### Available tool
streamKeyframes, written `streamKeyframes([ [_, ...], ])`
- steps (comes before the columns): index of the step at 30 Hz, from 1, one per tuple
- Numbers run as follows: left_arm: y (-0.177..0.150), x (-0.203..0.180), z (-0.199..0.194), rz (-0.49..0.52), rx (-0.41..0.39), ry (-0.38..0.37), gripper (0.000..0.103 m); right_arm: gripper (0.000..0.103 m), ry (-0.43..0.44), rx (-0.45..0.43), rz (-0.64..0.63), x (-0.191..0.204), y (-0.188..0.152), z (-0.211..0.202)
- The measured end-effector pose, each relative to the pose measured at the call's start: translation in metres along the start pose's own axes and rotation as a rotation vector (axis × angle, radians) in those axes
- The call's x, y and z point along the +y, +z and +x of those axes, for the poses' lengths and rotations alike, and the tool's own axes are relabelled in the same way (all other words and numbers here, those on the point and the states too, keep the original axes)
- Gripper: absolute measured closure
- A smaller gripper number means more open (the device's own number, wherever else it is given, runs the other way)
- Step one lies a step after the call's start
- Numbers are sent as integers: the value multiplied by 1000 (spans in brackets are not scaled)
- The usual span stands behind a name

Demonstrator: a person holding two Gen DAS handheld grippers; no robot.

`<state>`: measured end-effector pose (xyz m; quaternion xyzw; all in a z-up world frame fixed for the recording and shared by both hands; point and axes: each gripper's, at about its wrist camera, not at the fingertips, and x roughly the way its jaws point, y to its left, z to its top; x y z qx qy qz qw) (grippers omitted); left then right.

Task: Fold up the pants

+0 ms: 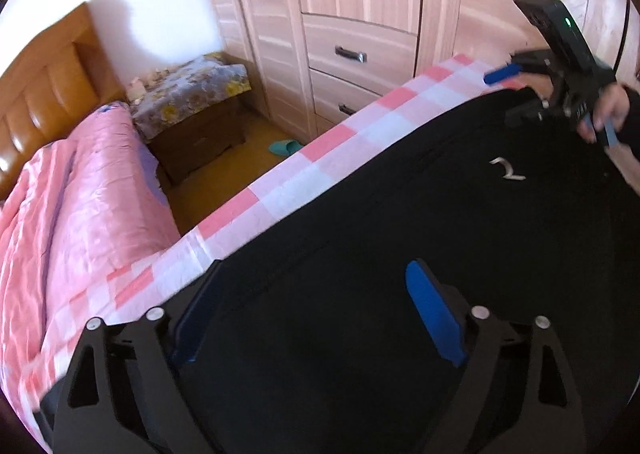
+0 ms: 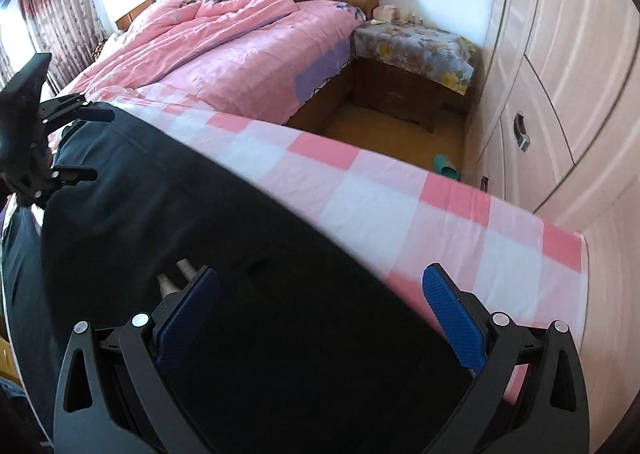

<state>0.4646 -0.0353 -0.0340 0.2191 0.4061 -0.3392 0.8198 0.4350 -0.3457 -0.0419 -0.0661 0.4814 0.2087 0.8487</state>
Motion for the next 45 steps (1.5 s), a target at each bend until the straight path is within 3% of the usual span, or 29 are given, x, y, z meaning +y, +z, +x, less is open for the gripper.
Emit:
streamKeyframes([
  [4, 9, 14, 14, 41, 3, -77, 18, 4, 30, 53, -48, -6, 7, 12],
  [6, 13, 19, 22, 66, 19, -113, 18, 12, 81, 95, -64, -7, 7, 19],
  [8, 16, 21, 26, 85, 26, -134, 18, 20, 96, 82, -87, -3, 3, 15],
  [9, 17, 23, 28, 91, 33, -153, 18, 32, 120, 76, -93, -2, 1, 11],
  [10, 19, 25, 31, 97, 48, -176, 18, 54, 142, 73, -98, 0, 1, 8],
  [11, 21, 26, 33, 106, 55, -186, 18, 65, 163, 68, -111, 3, -1, 4],
  [13, 25, 29, 36, 121, 68, -215, 18, 85, 102, 52, -162, 12, -6, -4],
  [15, 28, 33, 39, 116, 78, -236, 18, 92, 41, 25, -201, 22, -11, -16],
  [21, 34, 44, 49, 76, 133, -339, 19, 94, -109, -152, -276, 62, -31, -74],
  [22, 33, 43, 51, 70, 154, -375, 22, 94, -120, -180, -272, 67, -34, -84],
  [24, 30, 41, 48, 68, 153, -390, 40, 94, -142, -216, -270, 75, -38, -97],
  [25, 29, 43, 45, 47, 159, -424, 65, 94, -156, -231, -271, 80, -40, -102],
  [26, 27, 46, 41, 26, 157, -432, 75, 95, -169, -239, -273, 85, -41, -105],
  [29, 23, 43, 7, 37, 90, -362, 85, 94, -206, -253, -256, 92, -47, -110],
  [33, 20, 22, -54, 83, -26, -182, 89, 94, -230, -276, -219, 98, -53, -117],
  [36, 4, -21, -120, 166, -123, -13, 90, 94, -243, -309, -222, 108, -62, -137],
  [38, -11, -49, -152, 209, -165, 55, 91, 94, -244, -343, -234, 118, -74, -157],
  [43, -77, -134, -234, 246, -279, 177, 94, 94, -228, -382, -279, 154, -136, -199],
  [45, -100, -159, -246, 254, -293, 211, 97, 94, -217, -372, -277, 167, -169, -205],
])
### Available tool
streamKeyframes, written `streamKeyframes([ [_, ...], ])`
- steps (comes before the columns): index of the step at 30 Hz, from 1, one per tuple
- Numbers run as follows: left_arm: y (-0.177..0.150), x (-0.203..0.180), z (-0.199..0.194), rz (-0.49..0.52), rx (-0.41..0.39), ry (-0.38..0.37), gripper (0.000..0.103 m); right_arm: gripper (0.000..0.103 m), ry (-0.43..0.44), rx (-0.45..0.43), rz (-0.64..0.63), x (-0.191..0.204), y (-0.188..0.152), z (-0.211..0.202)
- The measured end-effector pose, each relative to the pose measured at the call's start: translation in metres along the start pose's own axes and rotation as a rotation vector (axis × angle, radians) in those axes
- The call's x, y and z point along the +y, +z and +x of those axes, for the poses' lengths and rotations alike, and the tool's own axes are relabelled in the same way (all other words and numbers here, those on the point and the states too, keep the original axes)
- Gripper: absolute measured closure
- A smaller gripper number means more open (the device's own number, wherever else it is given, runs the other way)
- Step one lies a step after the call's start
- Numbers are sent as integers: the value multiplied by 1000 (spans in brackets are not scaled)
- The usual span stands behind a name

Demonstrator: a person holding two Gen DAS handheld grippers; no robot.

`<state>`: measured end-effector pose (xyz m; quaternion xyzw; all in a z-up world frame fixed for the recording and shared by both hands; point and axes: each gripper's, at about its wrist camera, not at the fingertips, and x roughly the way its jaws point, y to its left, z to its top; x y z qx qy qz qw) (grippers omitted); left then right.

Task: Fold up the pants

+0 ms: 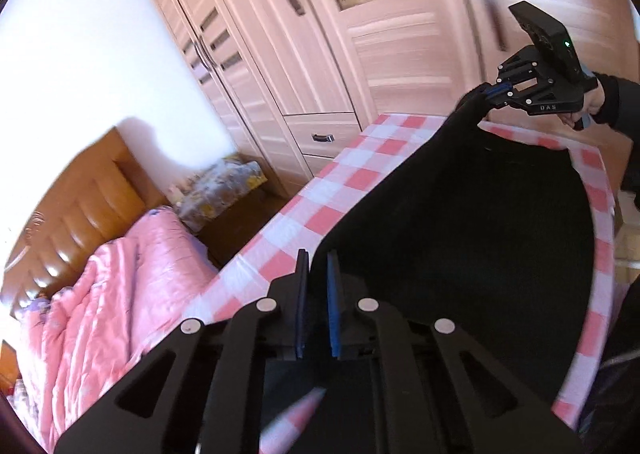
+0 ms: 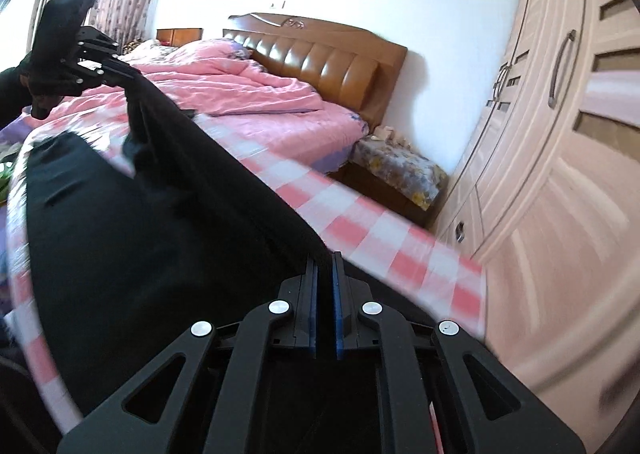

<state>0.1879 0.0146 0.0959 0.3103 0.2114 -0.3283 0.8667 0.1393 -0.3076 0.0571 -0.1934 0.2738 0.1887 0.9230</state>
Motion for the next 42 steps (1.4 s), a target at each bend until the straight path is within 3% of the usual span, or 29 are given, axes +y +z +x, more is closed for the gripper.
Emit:
streamKeyframes([
  [1, -11, -18, -14, -3, -7, 33, 103, 94, 1, 15, -1, 7, -10, -4],
  [5, -55, -54, -32, -122, 10, 57, 103, 94, 32, 97, 45, 36, -63, -9],
  [10, -106, -87, -20, -288, 85, 9, 103, 94, 0, 138, 89, 63, -92, -2],
  [12, -120, -86, -22, -398, 86, -46, 96, 94, -5, 125, 110, 61, -88, -5],
  [13, -122, -81, -21, -467, 80, -54, 72, 94, -10, 122, 108, 67, -88, -9],
  [14, -121, -74, -21, -527, 79, -74, 27, 94, -15, 121, 105, 70, -87, -10],
  [15, -118, -68, -19, -577, 80, -98, 12, 94, -18, 123, 104, 70, -86, -10],
  [16, -108, -61, -15, -628, 68, -110, 8, 94, -23, 126, 105, 72, -86, -9],
  [18, -90, -56, -3, -669, 107, -126, 8, 94, -28, 129, 117, 74, -90, -9],
  [21, -73, -57, 33, -714, 257, -60, 8, 94, -24, 129, 156, 73, -96, -6],
  [22, -70, -52, 54, -781, 325, -52, 9, 94, -24, 129, 167, 73, -97, -5],
  [24, -74, -45, 79, -870, 387, -43, 15, 94, -28, 127, 178, 74, -97, -5],
  [26, -79, -40, 103, -948, 462, 14, 43, 94, -34, 128, 176, 78, -98, -5],
  [27, -83, -37, 111, -971, 494, 41, 50, 93, -37, 129, 171, 80, -97, -4],
  [28, -84, -35, 118, -983, 516, 89, 70, 93, -39, 130, 168, 81, -97, -4],
  [29, -85, -35, 118, -985, 514, 111, 83, 93, -41, 131, 168, 83, -97, -5],
  [31, -83, -36, 108, -1006, 437, 123, 95, 92, -42, 128, 172, 83, -97, -7],
  [33, -75, -42, 78, -995, 290, 142, 95, 92, -36, 126, 185, 83, -99, -8],
  [36, -68, -60, 23, -942, 148, 174, 95, 85, -19, 130, 226, 81, -100, -12],
  [38, -70, -73, 5, -919, 131, 182, 95, 75, -6, 126, 268, 79, -101, -21],
  [40, -82, -86, 7, -918, 177, 184, 95, 52, -2, 117, 328, 79, -104, -34],
  [42, -104, -96, 18, -942, 232, 159, 94, 46, -5, 90, 398, 81, -110, -53],
])
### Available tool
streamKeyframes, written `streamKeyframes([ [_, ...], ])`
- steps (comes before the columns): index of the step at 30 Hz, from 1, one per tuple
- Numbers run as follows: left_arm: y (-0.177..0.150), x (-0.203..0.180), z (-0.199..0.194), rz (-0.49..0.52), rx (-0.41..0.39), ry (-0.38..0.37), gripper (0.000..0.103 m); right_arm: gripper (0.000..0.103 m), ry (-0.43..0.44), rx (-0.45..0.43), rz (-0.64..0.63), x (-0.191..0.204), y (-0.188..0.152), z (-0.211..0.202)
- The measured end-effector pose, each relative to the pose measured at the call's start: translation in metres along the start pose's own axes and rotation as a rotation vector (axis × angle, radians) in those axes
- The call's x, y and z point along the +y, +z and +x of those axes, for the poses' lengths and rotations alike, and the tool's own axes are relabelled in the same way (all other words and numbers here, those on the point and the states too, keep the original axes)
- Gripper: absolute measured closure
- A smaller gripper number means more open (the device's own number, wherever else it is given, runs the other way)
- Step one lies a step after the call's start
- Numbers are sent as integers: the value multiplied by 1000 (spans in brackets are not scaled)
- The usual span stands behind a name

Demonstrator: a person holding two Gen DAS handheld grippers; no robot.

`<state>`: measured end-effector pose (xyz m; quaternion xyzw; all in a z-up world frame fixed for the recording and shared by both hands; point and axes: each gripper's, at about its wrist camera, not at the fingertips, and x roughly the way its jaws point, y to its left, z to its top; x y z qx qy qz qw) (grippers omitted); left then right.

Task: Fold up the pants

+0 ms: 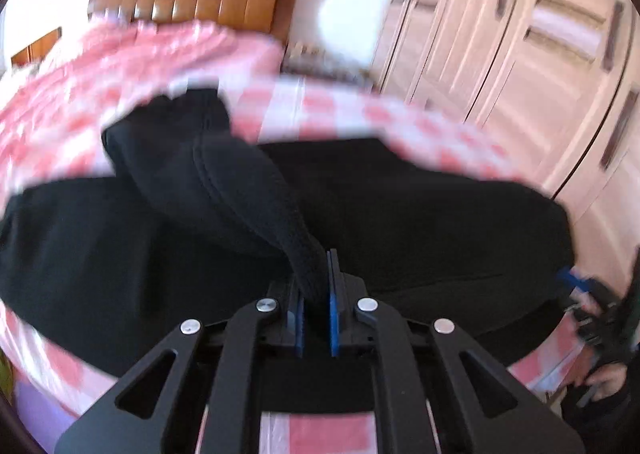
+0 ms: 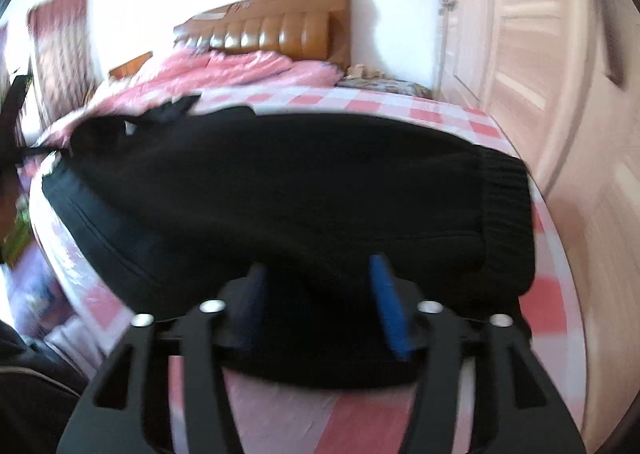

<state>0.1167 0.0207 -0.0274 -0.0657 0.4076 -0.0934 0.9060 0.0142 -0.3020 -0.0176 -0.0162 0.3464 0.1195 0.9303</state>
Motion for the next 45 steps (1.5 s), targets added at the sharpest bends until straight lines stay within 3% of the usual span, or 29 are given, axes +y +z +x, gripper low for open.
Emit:
streamKeyframes([
  [2, -16, 10, 22, -47, 49, -37, 85, 45, 6, -19, 63, -3, -9, -14],
  [4, -26, 14, 26, -45, 31, -28, 79, 45, 12, -34, 157, -12, -19, -28],
  [5, -27, 13, 26, -46, 22, -55, 64, 45, 22, -40, 215, -20, -25, -34],
  [7, -28, 12, 23, -55, 12, -100, 47, 45, 41, -48, 304, -34, -30, -41],
  [14, -38, 22, 25, -79, 14, -123, 43, 46, 62, -42, 521, -69, -30, -26],
  [21, -37, 28, 28, -105, 17, -113, 45, 47, 78, -14, 583, -77, -21, -8],
  [22, -35, 27, 29, -100, 16, -109, 52, 53, 71, -11, 579, -77, -19, -8],
  [23, -35, 26, 30, -85, 10, -100, 75, 59, 58, -4, 574, -77, -18, -7],
  [25, -33, 27, 33, -72, 8, -90, 87, 90, 35, -3, 582, -79, -19, -6],
  [26, -32, 28, 32, -79, -1, -101, 91, 91, 39, -7, 590, -80, -20, -5],
  [28, -26, 26, 20, -50, -38, -114, 92, 95, 25, -30, 572, -77, -20, -11],
  [35, -8, 15, -42, 57, -177, -104, 92, 97, 1, -146, 448, -51, 3, -54],
  [39, -23, 15, -41, 96, -142, -78, 92, 97, 0, -90, 457, -52, -13, -50],
  [45, -59, 19, -6, 131, -41, -26, 92, 97, 11, -13, 529, -63, -51, -27],
])
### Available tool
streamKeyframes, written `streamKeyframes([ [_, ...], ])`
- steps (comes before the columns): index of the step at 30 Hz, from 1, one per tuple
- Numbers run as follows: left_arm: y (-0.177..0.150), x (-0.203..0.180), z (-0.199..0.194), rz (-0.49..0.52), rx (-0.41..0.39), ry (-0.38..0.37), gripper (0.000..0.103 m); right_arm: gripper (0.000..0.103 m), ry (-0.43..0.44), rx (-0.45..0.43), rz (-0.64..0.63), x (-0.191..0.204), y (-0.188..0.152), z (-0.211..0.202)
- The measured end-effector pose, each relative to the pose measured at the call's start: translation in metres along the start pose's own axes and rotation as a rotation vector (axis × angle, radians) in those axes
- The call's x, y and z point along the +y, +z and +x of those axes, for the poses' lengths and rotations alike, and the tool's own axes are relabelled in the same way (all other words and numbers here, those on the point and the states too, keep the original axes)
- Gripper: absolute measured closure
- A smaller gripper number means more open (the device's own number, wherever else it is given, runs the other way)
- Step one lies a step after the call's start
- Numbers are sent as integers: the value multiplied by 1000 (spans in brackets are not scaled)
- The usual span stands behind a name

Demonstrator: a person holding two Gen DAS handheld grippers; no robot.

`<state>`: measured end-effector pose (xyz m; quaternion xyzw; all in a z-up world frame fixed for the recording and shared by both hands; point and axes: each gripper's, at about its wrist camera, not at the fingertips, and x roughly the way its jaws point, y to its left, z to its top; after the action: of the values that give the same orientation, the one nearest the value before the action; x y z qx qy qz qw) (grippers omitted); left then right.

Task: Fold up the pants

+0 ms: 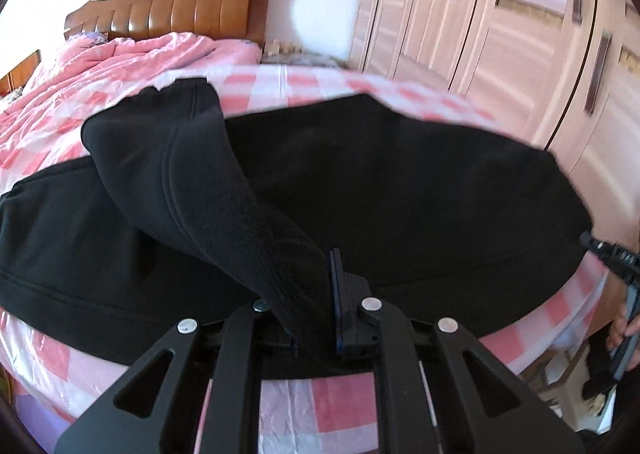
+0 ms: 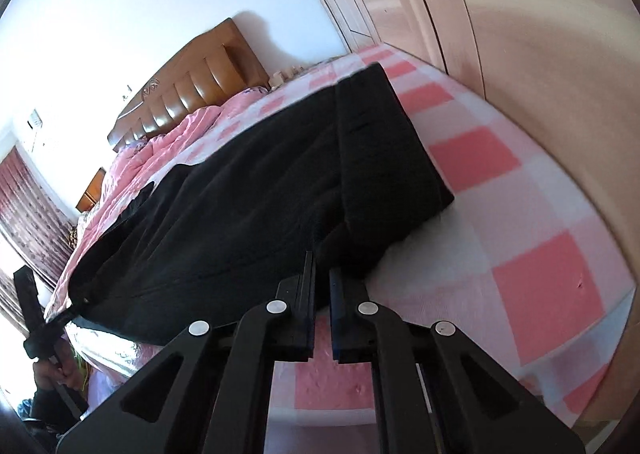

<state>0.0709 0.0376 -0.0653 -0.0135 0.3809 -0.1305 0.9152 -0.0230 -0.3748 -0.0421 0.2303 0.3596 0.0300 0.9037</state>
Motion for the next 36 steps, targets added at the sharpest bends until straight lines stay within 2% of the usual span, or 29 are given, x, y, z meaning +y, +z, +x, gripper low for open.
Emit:
streamKeyframes([
  [4, -1, 2, 3, -8, 0, 3, 91, 97, 5, -24, -24, 8, 7, -6],
  [5, -1, 1, 3, -3, 0, 9, 87, 97, 4, -23, -24, 8, 8, -6],
  [7, -3, -1, 6, 9, 18, 27, 86, 94, 0, -5, -22, 7, 7, -2],
  [8, -4, -2, 9, 7, 28, 34, 80, 93, -2, -1, -23, 5, 5, -1],
  [9, -7, 0, 10, 3, 25, 47, 77, 87, -2, -1, -24, 5, 4, -2],
  [10, -7, 1, 10, 1, 22, 58, 64, 77, -9, 2, -25, 5, 3, -3],
  [11, -7, 4, 8, -8, 23, 66, 44, 70, -17, 4, -26, 5, 3, -4],
  [12, -6, 6, 6, -19, 23, 58, 35, 52, -23, -2, -28, 6, 3, -9],
  [13, -7, 10, 1, -43, 14, 49, 28, 30, -24, -14, -29, 6, 4, -13],
  [14, -6, 10, -2, -50, 3, 57, 27, 25, -26, -25, -28, 5, 4, -17],
  [15, -6, 11, -6, -52, -8, 69, 26, 24, -22, -30, -25, 4, 5, -19],
  [18, -7, 13, -15, -44, -37, 96, 21, 24, -9, 15, -4, 0, 7, -10],
  [20, -6, 13, -11, -39, -23, 103, 21, 25, 2, 61, 19, -4, 9, 4],
  [24, -9, 14, 2, -49, 13, 107, 20, 29, 28, 77, 36, -4, 19, 19],
  [26, -11, 15, 6, -50, -1, 107, 14, 29, 15, 91, 21, 1, 24, 26],
  [27, -12, 15, 7, -46, -6, 112, 13, 48, 0, 95, 13, 3, 25, 27],
  [28, -12, 15, 8, -44, -11, 115, 10, 60, -17, 98, 21, 2, 25, 29],
  [29, -13, 15, 8, -43, -13, 115, 10, 64, -8, 93, 35, 0, 23, 29],
  [30, -13, 15, 9, -43, -15, 114, 9, 76, 2, 82, 36, 0, 21, 28],
  [33, -13, 14, 9, -43, -15, 112, 11, 85, -27, 19, -2, 11, 15, 19],
  [36, -11, 6, 11, -28, -12, 102, 15, 90, -53, -47, 1, 14, 14, 6],
])
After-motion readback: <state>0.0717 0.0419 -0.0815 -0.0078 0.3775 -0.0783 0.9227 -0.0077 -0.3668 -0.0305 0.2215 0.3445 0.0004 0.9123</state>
